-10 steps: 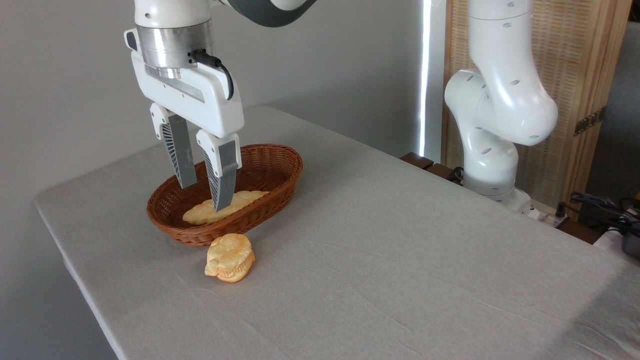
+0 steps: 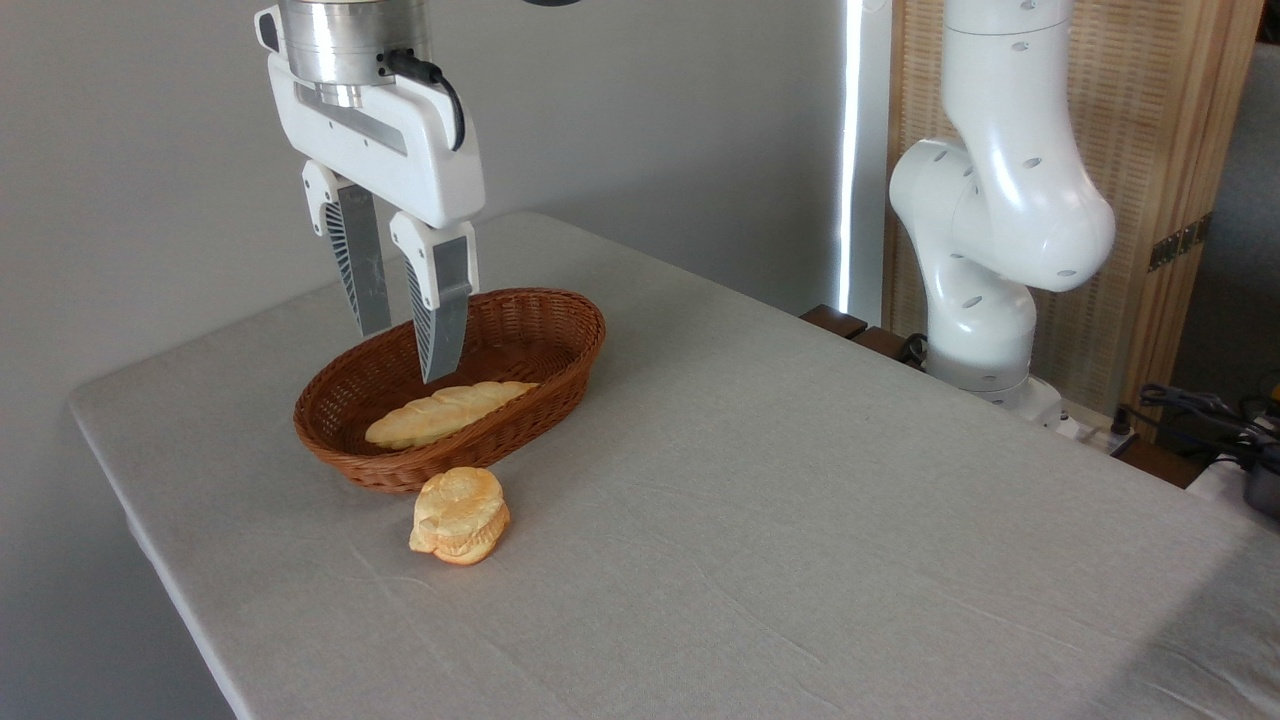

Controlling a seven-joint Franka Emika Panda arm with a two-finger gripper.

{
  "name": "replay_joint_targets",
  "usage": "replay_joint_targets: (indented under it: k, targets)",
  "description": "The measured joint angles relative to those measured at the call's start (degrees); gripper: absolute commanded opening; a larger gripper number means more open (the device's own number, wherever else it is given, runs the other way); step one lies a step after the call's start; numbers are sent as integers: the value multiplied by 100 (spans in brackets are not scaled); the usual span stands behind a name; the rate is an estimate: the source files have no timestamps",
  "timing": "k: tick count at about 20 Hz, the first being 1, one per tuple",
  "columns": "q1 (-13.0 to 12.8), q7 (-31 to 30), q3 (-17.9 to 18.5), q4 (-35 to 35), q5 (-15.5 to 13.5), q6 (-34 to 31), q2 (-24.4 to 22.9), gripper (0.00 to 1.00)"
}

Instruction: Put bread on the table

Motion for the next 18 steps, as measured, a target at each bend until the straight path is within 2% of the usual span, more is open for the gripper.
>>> replay_joint_targets:
  k: [14,18]
  targets:
    - [53,-1,144,0,0,-9,-19,100]
    - [51,-1,167,7,0,-197,-134,100]
